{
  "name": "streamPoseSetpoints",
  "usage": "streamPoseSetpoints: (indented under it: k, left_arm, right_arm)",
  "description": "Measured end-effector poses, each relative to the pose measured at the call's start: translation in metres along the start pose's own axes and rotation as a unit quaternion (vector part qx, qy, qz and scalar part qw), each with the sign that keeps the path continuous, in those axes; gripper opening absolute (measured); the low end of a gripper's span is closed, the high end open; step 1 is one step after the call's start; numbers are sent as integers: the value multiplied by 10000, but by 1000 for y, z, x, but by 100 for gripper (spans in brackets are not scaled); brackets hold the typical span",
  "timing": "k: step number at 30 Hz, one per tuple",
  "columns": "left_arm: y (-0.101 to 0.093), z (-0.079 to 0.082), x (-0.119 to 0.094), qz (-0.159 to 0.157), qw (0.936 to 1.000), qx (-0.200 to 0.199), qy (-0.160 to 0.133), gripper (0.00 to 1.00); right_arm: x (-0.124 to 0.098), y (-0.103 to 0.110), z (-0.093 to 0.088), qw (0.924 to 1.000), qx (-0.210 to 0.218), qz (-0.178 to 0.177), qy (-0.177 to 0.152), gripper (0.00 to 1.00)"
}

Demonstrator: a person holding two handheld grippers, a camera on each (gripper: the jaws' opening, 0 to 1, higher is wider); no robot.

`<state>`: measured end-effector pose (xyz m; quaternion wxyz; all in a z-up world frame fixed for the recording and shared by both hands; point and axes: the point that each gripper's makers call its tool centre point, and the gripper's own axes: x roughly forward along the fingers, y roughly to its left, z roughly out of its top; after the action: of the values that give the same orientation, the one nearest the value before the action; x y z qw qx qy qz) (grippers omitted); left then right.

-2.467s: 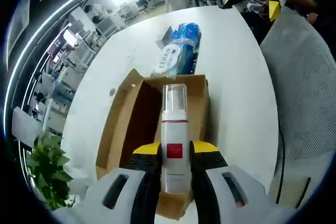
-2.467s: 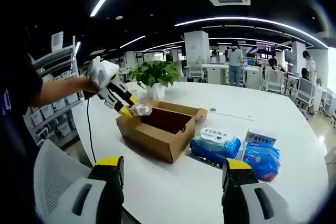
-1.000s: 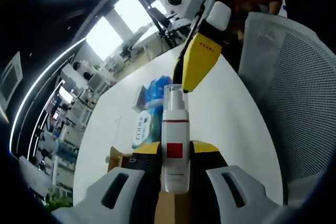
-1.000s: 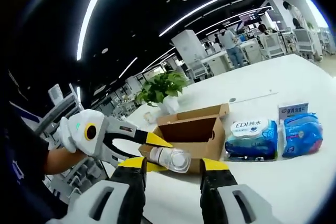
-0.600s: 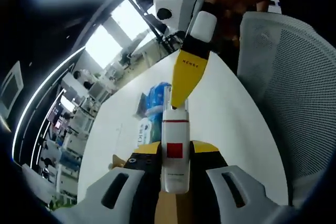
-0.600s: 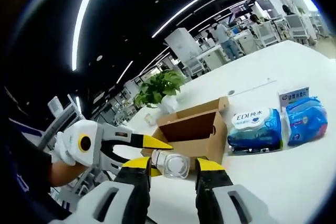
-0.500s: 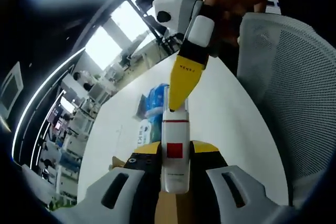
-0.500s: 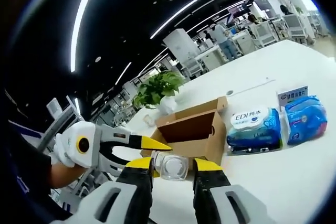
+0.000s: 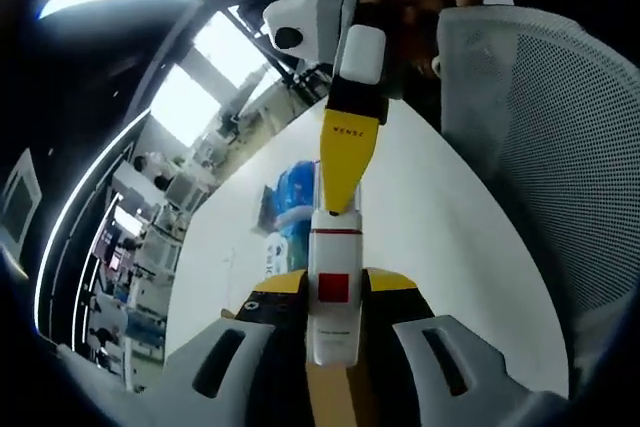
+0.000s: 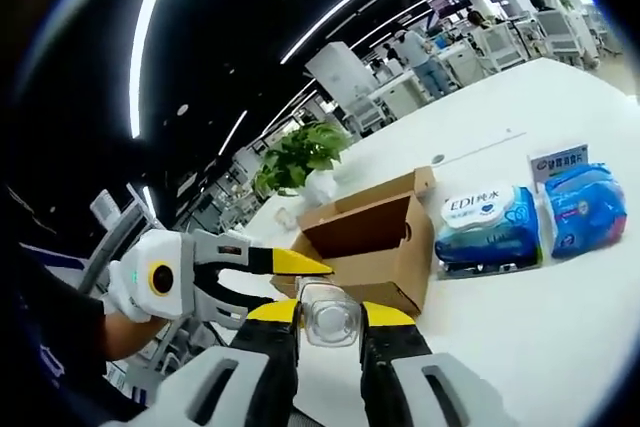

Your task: Operate the shoe box by opening the lid, removing the specified soft item, and placing it in the target area until the item is outside and the box remains undamaged.

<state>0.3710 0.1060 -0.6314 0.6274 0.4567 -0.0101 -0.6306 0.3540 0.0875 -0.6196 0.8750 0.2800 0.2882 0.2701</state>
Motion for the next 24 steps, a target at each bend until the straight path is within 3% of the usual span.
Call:
streamPoseSetpoints:
  k: [6,18,24]
  left_arm:
    - [-1,-1,1,-40,10000,71,-24,20]
    - [0,3,4,-55,10000,43,-59,20]
    - [0,3,5,-106,9998,-149,-93,20]
  right_arm:
    - [-2,4,-1,9998,134,104,37,15]
    - [-6,5,1,10000,18,-47,21,14]
    - [-7,4,3,10000,-13,-57,43,14]
